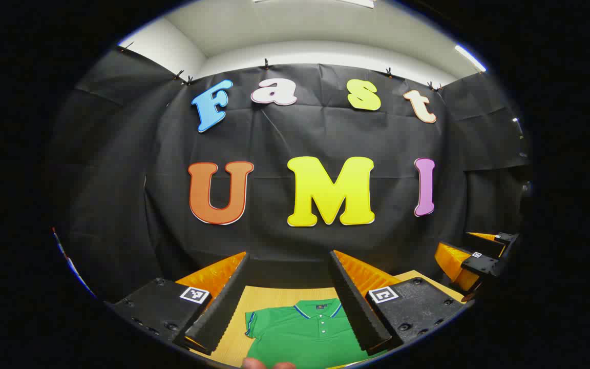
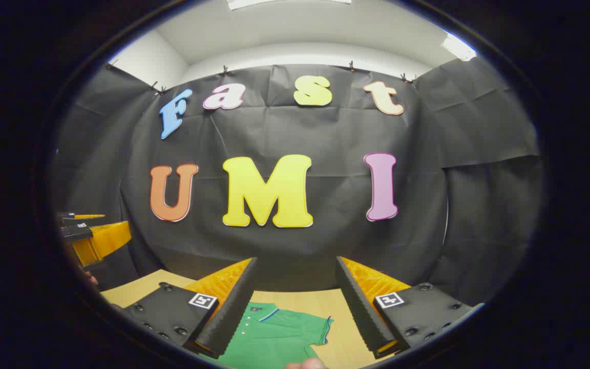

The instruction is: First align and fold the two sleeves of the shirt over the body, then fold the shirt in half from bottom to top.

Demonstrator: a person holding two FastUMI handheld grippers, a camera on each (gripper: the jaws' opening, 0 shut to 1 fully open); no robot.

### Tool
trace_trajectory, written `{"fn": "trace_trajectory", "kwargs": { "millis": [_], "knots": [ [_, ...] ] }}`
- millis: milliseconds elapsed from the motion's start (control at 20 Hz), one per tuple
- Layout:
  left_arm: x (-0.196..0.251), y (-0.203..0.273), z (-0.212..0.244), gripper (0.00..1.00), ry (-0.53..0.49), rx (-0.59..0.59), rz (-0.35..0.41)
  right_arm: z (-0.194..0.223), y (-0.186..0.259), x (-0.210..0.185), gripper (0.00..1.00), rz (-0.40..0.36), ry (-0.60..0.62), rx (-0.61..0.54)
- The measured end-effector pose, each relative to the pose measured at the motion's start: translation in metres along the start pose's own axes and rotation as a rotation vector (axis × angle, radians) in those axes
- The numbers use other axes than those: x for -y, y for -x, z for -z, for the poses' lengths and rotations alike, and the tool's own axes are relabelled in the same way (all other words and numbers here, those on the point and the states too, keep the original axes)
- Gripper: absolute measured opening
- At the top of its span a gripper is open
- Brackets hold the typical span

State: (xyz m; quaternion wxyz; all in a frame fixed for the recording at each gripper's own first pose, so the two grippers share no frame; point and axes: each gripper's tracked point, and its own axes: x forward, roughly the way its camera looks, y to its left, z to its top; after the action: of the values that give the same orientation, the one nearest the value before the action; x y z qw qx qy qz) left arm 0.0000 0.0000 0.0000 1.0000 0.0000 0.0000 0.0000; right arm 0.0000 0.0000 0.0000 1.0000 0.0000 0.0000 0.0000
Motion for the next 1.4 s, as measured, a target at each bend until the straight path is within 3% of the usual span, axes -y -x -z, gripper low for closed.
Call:
{"fn": "trace_trajectory", "kwargs": {
  "millis": [500, 800, 950, 1400],
  "knots": [
    [-0.009, 0.007, 0.004, 0.96, 0.004, 0.023, -0.018, 0.006, 0.002, 0.012, 0.94, 0.037, 0.020, -0.016],
    [0.011, 0.005, 0.012, 1.00, 0.013, -0.001, 0.047, -0.001, 0.011, 0.032, 0.96, 0.106, 0.000, 0.010],
    [0.023, 0.002, 0.014, 0.96, 0.016, -0.017, 0.078, -0.002, 0.018, 0.044, 0.94, 0.130, -0.004, 0.014],
    [0.029, 0.007, 0.010, 0.96, -0.005, 0.005, 0.092, 0.003, 0.023, 0.028, 0.95, 0.031, -0.009, -0.007]
  ]
}}
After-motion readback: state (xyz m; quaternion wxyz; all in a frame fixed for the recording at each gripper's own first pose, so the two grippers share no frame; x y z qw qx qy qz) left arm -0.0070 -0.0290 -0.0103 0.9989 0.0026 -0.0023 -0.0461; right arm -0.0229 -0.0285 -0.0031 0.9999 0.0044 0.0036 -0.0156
